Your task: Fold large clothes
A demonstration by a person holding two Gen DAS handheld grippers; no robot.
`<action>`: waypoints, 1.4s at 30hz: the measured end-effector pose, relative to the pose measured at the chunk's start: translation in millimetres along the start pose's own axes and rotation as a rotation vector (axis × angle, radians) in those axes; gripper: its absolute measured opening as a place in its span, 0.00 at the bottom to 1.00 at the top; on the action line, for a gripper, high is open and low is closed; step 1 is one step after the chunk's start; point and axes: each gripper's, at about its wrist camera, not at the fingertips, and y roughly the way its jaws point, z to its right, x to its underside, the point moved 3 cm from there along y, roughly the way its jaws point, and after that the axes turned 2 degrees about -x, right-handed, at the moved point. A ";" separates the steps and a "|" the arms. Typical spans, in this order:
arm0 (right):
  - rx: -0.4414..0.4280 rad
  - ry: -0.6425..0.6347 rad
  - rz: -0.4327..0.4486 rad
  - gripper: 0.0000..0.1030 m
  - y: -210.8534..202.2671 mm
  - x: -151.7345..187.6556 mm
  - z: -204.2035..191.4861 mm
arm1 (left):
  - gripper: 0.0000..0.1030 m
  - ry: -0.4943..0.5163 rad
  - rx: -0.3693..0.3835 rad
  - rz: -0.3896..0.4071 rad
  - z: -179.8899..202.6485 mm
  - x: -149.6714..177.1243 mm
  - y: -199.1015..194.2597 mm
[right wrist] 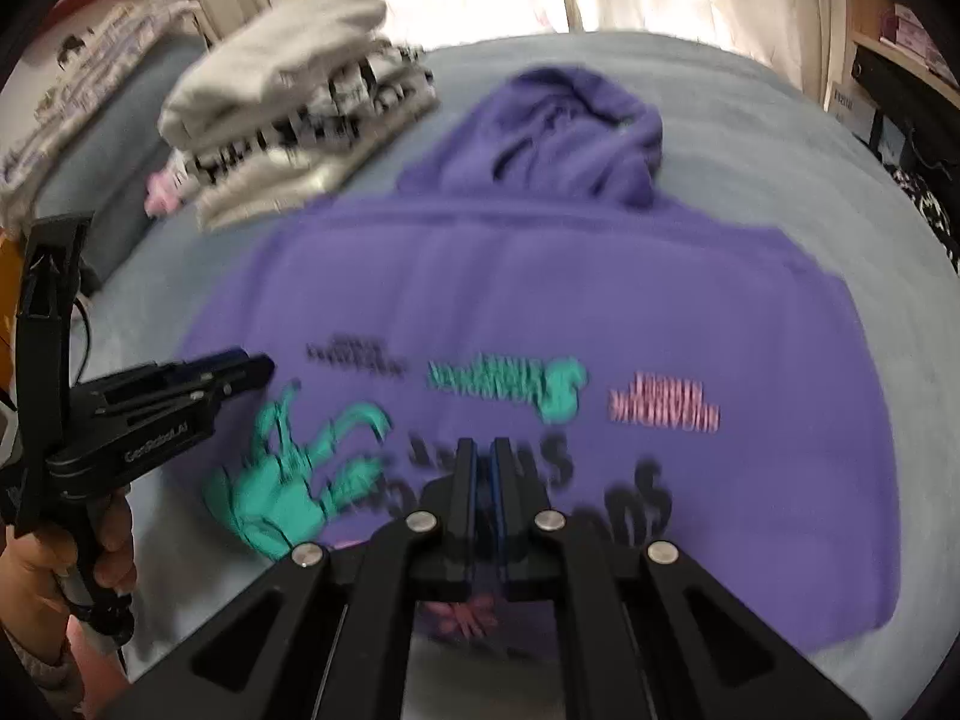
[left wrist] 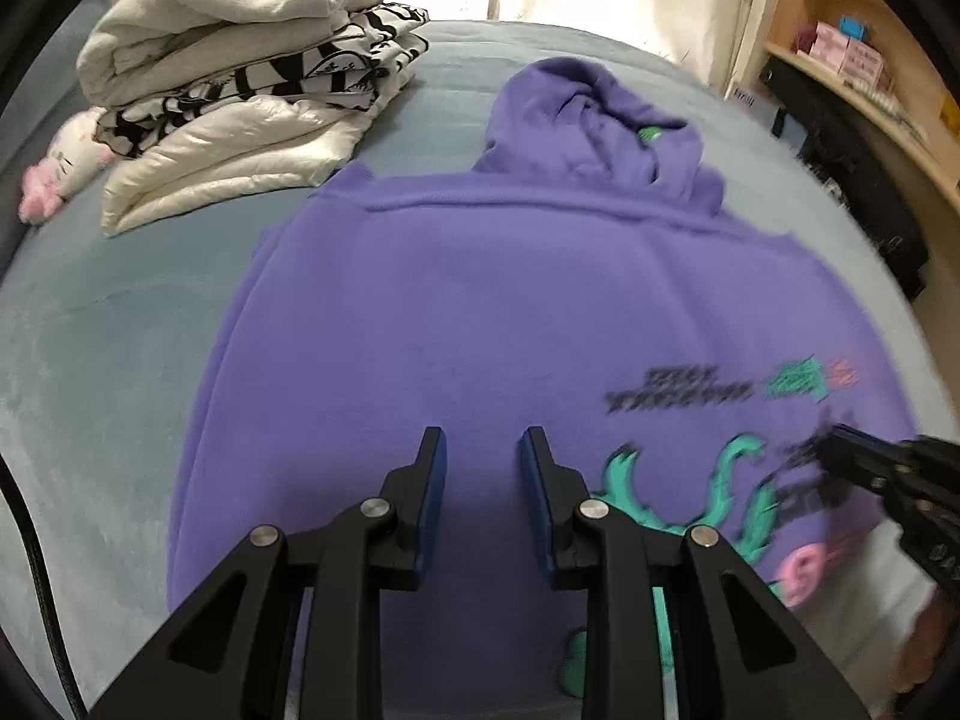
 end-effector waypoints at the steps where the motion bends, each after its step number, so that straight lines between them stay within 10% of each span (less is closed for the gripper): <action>1: 0.013 0.007 -0.016 0.04 2.5 4.9 3.3 | 0.29 0.010 -0.019 0.014 -1.4 4.2 1.2; 10: 0.335 0.121 0.003 0.04 -28.8 52.7 112.3 | 0.34 -0.079 -0.074 0.015 -52.2 14.2 -3.9; 16: 0.253 0.301 0.038 0.00 -52.4 78.0 156.3 | 0.34 -0.091 -0.124 0.029 -55.9 24.0 -5.7; 42: 0.289 0.334 0.059 0.04 -48.5 80.5 153.1 | 0.46 -0.071 -0.118 0.009 -48.8 22.8 -6.4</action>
